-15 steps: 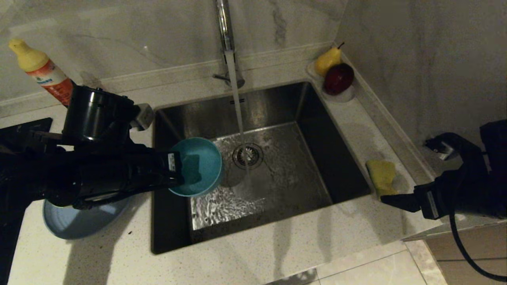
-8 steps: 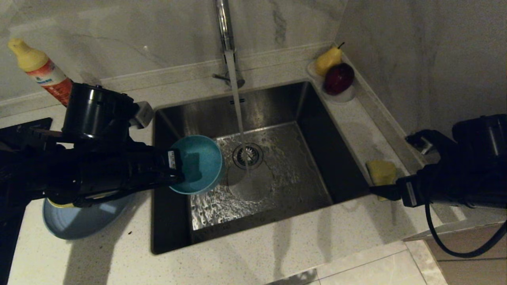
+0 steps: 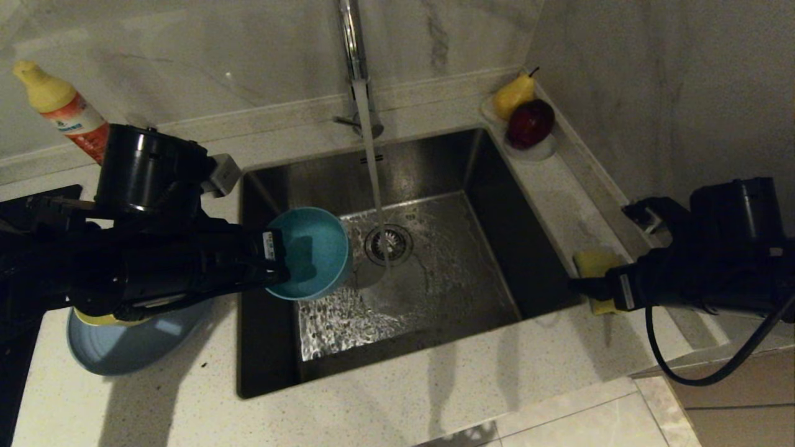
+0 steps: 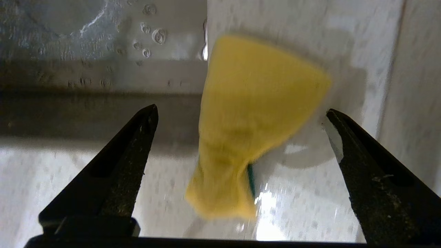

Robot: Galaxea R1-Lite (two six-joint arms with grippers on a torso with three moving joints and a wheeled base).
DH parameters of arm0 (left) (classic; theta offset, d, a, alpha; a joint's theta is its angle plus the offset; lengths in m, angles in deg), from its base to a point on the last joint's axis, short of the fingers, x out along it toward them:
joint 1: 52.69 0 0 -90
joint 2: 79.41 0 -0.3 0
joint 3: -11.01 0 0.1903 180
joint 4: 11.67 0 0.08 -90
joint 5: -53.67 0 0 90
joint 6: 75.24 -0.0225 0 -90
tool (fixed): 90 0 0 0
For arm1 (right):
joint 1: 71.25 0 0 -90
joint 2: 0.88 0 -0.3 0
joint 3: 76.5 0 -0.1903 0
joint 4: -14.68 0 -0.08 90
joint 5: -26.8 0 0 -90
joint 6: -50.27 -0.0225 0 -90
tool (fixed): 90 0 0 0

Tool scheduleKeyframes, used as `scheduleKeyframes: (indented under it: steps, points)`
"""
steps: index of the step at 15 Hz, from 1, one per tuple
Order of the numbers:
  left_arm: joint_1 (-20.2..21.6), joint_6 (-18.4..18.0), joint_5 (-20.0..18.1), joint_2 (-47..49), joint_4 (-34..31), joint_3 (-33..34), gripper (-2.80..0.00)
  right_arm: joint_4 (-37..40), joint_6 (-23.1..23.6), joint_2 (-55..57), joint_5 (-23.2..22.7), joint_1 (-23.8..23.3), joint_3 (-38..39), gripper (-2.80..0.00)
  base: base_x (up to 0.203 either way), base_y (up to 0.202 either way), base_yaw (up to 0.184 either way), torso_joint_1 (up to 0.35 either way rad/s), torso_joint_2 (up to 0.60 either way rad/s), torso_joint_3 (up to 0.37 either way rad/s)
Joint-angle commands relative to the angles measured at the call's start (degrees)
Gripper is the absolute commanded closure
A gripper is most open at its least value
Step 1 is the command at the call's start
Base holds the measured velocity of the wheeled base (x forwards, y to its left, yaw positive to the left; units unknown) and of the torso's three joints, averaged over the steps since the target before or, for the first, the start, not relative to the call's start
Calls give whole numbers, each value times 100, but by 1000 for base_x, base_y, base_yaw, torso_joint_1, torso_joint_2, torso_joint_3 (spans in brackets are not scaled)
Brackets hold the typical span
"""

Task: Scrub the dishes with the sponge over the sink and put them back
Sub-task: Pick up a bowl and the sponge

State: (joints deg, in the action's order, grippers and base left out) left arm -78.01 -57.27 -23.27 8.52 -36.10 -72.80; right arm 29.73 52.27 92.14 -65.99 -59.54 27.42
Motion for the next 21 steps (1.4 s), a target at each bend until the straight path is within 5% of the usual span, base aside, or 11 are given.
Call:
scheduleKeyframes:
  steps: [1, 21]
  points:
    - [1, 14, 4, 62, 1, -20, 0, -37, 2, 145, -11, -1, -38, -280, 0, 0, 0, 0, 0, 0]
    - [1, 137, 13, -101, -8, -89, 0, 492, 64, -561, 7, 304, 539, -280, 0, 0, 0, 0, 0, 0]
